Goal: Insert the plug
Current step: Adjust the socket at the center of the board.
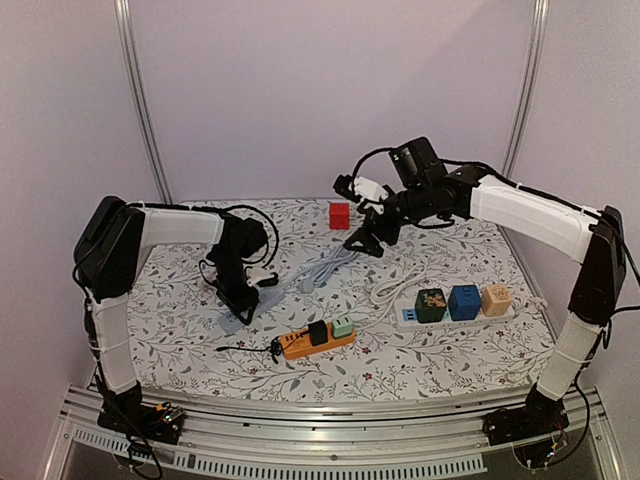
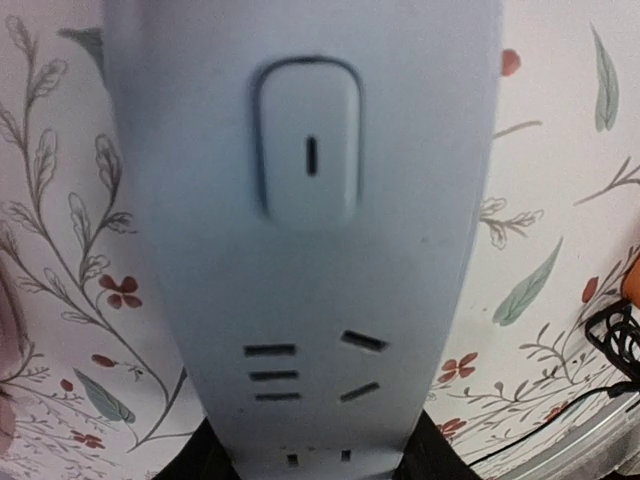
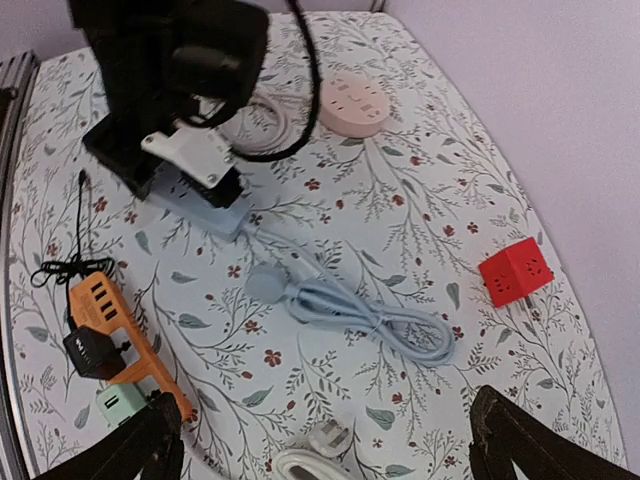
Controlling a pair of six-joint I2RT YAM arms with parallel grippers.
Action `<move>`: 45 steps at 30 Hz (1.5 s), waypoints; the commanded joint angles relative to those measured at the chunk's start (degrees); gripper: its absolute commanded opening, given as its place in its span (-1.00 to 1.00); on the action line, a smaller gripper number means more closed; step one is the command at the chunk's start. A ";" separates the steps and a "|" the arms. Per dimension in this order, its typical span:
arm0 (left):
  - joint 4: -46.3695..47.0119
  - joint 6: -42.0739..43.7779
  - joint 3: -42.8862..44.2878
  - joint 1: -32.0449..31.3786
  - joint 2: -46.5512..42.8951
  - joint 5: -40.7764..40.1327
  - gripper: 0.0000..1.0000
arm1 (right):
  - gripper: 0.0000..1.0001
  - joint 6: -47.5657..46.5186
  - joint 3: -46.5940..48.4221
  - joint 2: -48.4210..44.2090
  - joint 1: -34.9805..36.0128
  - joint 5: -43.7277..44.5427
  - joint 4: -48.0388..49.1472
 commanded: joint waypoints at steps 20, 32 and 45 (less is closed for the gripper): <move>-2.55 10.89 10.19 -2.21 -3.45 5.48 0.41 | 0.98 52.40 14.59 17.76 -11.78 5.17 18.64; 3.11 -3.48 44.11 5.16 15.56 5.85 0.47 | 0.81 73.01 36.47 41.48 -12.78 10.67 19.85; 5.04 -4.31 54.02 10.65 28.40 3.53 0.68 | 0.73 83.10 45.65 57.06 -12.78 12.39 29.67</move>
